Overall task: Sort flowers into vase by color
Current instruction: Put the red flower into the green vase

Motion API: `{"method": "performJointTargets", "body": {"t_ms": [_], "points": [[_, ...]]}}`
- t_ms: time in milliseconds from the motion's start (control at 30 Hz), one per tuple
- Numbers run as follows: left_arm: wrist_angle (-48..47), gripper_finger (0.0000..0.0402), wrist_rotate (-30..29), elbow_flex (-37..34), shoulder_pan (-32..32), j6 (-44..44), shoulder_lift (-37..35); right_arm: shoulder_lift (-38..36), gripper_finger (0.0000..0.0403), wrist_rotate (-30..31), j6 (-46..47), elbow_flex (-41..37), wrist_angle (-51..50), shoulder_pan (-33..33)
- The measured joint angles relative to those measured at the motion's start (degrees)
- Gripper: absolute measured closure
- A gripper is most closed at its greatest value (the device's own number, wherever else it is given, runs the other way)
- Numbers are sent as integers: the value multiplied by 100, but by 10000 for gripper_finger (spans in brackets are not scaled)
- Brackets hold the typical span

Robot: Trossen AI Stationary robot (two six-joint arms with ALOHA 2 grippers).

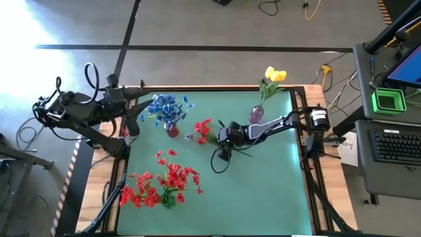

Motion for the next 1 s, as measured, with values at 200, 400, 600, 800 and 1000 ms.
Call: {"method": "performJointTargets", "body": {"t_ms": [200,400,600,800,1000], "points": [[-1,279,2,0,-10,-61,64,77,198,-24,-5,24,46,-3],[-86,279,7,0,-85,-345,129,-28,315,-39,262,13,-29,-50],[-159,279,9,1,-288,-673,140,-438,386,-115,223,-17,-440,-45],[-607,279,130,2,-653,-1466,128,-1315,385,-95,227,-17,-1294,56],[-822,279,708,2,-928,-2102,38,-2284,385,-315,239,-17,-1821,448]]}}
